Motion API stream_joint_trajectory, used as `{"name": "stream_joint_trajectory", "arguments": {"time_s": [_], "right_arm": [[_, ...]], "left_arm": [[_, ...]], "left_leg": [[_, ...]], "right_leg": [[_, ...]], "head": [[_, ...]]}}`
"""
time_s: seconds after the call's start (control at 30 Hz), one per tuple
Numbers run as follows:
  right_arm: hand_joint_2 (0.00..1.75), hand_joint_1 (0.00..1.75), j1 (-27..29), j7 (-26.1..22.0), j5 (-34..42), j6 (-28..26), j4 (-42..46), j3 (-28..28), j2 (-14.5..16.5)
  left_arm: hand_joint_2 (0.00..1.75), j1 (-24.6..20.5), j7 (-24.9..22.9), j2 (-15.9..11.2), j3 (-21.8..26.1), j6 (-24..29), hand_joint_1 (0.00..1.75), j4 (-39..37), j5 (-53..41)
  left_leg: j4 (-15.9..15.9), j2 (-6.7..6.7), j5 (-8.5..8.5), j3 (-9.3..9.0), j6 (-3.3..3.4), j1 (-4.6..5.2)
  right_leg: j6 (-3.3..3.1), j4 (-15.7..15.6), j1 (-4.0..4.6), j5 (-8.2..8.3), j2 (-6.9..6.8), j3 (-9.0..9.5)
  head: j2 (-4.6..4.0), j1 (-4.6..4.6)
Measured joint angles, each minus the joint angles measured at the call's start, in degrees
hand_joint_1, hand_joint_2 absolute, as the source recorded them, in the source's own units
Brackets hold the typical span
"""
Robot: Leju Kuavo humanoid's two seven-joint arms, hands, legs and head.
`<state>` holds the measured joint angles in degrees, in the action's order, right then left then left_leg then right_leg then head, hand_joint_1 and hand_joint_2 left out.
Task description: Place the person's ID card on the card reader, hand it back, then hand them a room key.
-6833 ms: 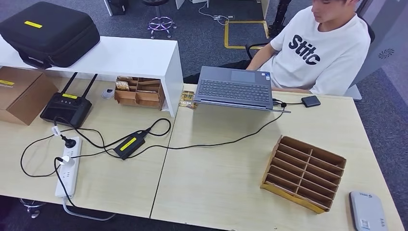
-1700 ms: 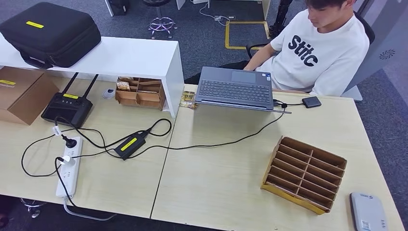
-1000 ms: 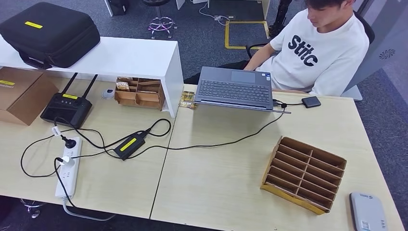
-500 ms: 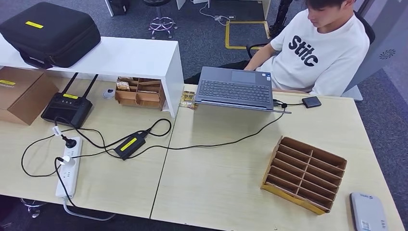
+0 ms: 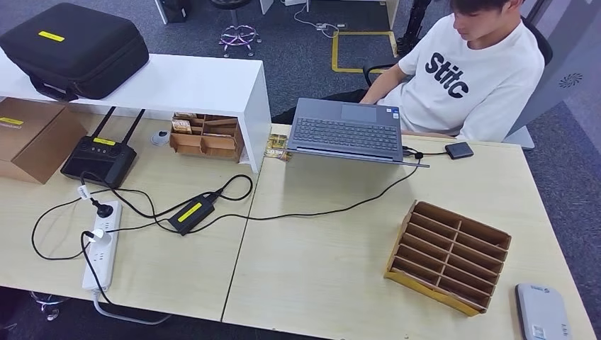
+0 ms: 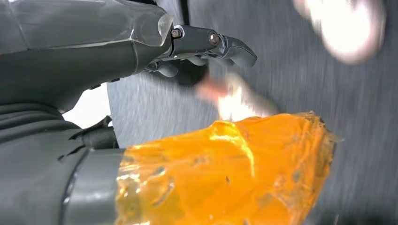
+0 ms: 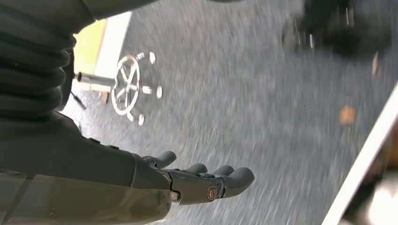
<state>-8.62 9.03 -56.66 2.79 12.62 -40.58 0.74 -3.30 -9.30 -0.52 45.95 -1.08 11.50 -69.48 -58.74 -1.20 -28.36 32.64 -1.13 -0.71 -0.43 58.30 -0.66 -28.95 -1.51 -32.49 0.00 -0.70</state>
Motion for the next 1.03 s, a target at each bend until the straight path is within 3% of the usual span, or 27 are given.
{"name": "stream_joint_trajectory", "arguments": {"time_s": [0.1,0.17,0.23,0.33,0.4,0.53,0.6,0.67,0.73,0.8,0.9,1.03], "right_arm": [[0.00,0.00,1.36,-1.80,0.60,1.38,-0.18,-0.01,0.13],[0.87,0.00,1.99,-2.49,0.67,-1.18,-0.17,-0.01,0.16],[1.75,0.00,1.86,-2.47,0.69,-5.47,0.04,-0.02,0.12],[1.75,0.00,0.68,-1.41,0.53,-8.68,0.38,-0.03,-0.01],[1.75,0.00,-0.01,-0.57,0.34,-7.16,0.42,-0.03,-0.08],[0.00,0.00,0.39,-0.65,-0.07,-0.54,0.19,0.13,0.10],[0.00,0.00,1.46,-1.42,-0.46,0.88,0.00,0.36,0.24],[0.00,0.00,2.37,-1.86,-0.56,-0.41,-0.08,0.49,0.32],[0.87,0.00,2.64,-1.77,-0.47,-3.76,-0.04,0.49,0.32],[1.75,0.00,2.13,-1.25,-0.61,-6.53,0.10,0.49,0.21],[1.75,0.00,0.55,-0.08,-1.49,-5.00,0.21,0.69,0.05],[1.75,0.00,-0.31,0.09,-2.33,1.41,0.20,1.66,0.04]], "left_arm": [[0.00,-0.16,0.47,0.45,0.08,5.78,0.00,0.00,0.37],[0.00,-0.18,0.53,0.62,0.11,3.74,0.00,0.00,0.51],[0.00,-0.15,0.37,0.61,0.13,-1.89,0.00,0.00,0.51],[0.00,0.00,-0.41,0.13,0.13,-10.57,0.00,-0.01,0.07],[0.00,0.09,-0.26,-0.07,0.12,-9.58,0.00,0.00,-0.50],[0.00,0.00,1.89,0.39,0.18,6.09,0.00,0.00,-0.27],[0.00,-0.18,2.52,0.92,0.51,11.14,0.00,0.00,0.54],[0.00,-0.28,2.39,1.32,0.93,11.14,0.00,0.00,0.84],[0.00,-0.25,1.70,1.48,1.07,6.61,0.00,0.00,0.31],[0.00,-0.17,0.51,1.15,1.07,-2.04,0.00,-0.01,-0.36],[0.00,0.01,-0.97,0.30,1.06,-12.51,0.00,-0.02,-1.11],[0.00,0.06,0.09,-0.25,0.99,-7.99,0.00,-0.02,-2.48]], "left_leg": [[0.01,0.02,-0.01,0.02,-0.01,0.00],[0.02,-0.04,-0.01,0.04,-0.01,0.00],[0.03,-0.07,-0.02,0.06,-0.01,0.00],[0.02,-0.07,-0.01,0.05,-0.01,0.00],[0.01,-0.06,-0.01,0.03,0.00,0.00],[0.00,0.03,0.00,0.00,0.00,0.00],[0.01,0.04,-0.01,0.01,-0.01,0.00],[0.02,-0.02,-0.02,0.03,-0.02,0.00],[0.02,-0.06,-0.03,0.05,-0.03,0.00],[0.02,-0.06,-0.03,0.06,-0.03,0.00],[0.02,-0.07,-0.02,0.03,-0.02,0.00],[0.00,-0.01,0.00,-0.01,-0.01,0.00]], "right_leg": [[-0.01,0.03,0.00,-0.01,0.00,0.00],[-0.01,0.04,0.00,-0.01,0.04,-0.02],[-0.01,0.04,0.01,-0.02,0.07,-0.04],[0.00,0.02,0.01,-0.02,0.08,-0.04],[0.00,0.00,0.00,-0.01,0.06,-0.02],[0.00,0.00,0.00,-0.01,-0.02,0.00],[0.00,0.02,0.00,-0.01,-0.01,0.00],[-0.01,0.04,0.00,-0.02,0.03,-0.01],[-0.01,0.04,0.00,-0.02,0.07,-0.03],[-0.01,0.03,0.00,-0.02,0.07,-0.03],[0.00,0.01,0.01,-0.01,0.09,-0.03],[0.01,0.00,0.00,-0.01,0.01,-0.01]], "head": [[0.00,-0.02],[0.00,-0.02],[0.00,-0.01],[0.00,0.00],[0.00,0.01],[0.00,-0.01],[0.00,-0.01],[0.00,-0.02],[0.00,-0.02],[0.00,-0.01],[0.00,0.02],[0.00,0.00]]}}
